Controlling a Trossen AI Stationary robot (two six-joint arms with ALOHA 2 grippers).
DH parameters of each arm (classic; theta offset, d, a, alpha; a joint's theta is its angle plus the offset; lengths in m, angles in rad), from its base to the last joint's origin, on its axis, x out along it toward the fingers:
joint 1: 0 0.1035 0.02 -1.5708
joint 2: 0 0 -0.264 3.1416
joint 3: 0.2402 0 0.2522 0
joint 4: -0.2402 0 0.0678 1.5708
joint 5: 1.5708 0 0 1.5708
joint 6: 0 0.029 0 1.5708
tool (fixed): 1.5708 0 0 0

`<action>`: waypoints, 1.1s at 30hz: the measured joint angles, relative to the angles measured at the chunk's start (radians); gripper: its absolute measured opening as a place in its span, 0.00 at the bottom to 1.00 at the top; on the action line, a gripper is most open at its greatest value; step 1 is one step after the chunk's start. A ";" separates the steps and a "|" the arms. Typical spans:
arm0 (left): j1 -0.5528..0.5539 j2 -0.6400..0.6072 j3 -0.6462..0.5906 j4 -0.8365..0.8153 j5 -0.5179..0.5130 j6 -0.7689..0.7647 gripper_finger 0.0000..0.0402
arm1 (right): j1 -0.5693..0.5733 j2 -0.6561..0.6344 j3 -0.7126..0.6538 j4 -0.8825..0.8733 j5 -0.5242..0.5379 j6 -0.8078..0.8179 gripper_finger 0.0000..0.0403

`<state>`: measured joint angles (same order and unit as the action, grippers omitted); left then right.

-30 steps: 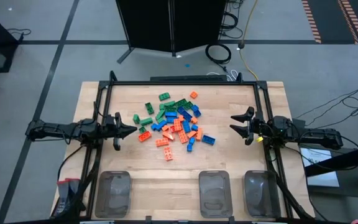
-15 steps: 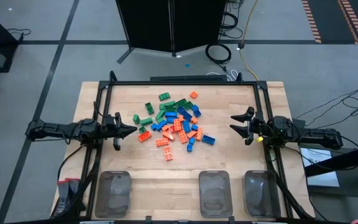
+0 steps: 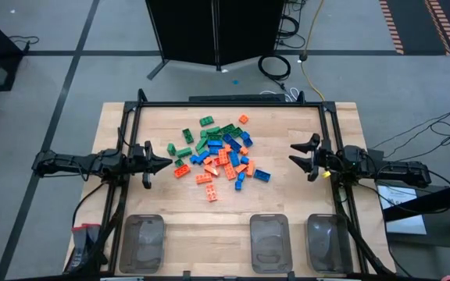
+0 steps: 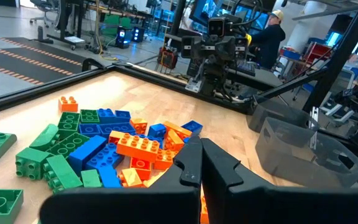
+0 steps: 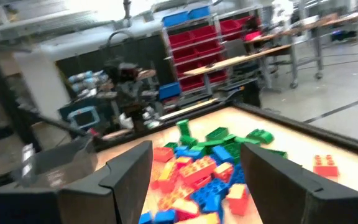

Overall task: Sort blocks
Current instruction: Put the green game piece into the left black bin

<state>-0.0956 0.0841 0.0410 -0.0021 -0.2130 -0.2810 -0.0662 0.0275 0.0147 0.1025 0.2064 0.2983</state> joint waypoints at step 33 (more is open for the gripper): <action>0.008 0.001 0.000 0.389 -0.344 -0.136 0.00 | 0.000 -0.001 0.000 -0.003 0.114 0.213 0.59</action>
<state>-0.0873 0.0853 0.0410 0.3867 -0.5570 -0.4170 -0.0662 0.0265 0.0147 0.0996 0.3207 0.5117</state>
